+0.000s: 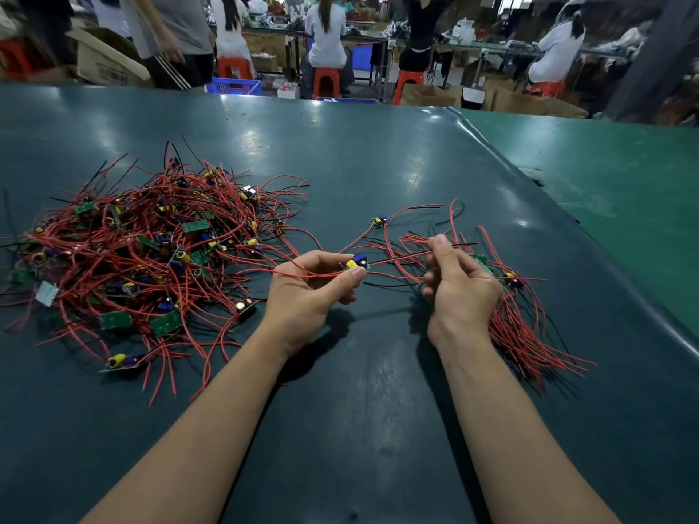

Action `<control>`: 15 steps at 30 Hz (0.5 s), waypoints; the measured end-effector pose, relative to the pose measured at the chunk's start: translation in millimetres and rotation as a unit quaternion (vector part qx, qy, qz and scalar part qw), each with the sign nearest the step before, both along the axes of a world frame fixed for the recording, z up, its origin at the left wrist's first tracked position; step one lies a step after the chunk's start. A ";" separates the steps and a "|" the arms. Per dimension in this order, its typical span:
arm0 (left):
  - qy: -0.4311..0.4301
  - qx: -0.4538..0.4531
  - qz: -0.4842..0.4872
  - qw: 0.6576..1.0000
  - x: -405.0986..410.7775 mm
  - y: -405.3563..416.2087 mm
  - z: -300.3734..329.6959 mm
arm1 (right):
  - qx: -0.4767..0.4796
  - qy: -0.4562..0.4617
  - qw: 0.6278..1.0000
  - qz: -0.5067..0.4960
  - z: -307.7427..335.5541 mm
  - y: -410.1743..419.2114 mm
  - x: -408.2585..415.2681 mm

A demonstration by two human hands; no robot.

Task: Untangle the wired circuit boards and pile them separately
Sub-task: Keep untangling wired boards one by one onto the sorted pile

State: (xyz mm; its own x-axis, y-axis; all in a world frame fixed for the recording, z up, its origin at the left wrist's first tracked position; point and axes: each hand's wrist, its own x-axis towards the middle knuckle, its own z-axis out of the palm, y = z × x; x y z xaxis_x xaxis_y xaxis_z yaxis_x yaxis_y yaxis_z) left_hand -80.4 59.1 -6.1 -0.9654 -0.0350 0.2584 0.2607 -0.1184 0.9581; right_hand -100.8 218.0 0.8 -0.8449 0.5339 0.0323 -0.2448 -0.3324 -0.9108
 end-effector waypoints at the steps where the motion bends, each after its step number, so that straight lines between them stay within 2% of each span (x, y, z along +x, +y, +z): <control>1: 0.000 -0.002 -0.004 1.000 0.4 -0.2 0.5 | 0.014 0.009 1.000 -0.023 -1.2 1.1 -0.8; 5: 0.000 0.011 -0.002 1.000 -0.2 -0.3 0.5 | 0.127 0.057 0.988 -0.073 -2.6 -2.6 2.4; 13: -0.006 0.007 -0.018 1.000 0.1 -2.0 0.7 | 0.236 0.083 0.963 -0.100 -7.7 -2.7 2.7; 15: -0.007 0.008 -0.014 1.000 -0.1 -2.3 0.6 | 0.232 0.084 0.965 -0.093 -6.9 -3.6 3.3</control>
State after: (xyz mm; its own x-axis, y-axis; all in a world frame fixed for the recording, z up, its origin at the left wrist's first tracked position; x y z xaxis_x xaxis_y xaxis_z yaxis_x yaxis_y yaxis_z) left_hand -80.5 56.8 -5.6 -0.9695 -0.0117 0.2450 0.2442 -0.1411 0.9594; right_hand -97.4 214.4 -6.1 -0.6979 0.5708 0.4326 -0.4177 0.1662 -0.8933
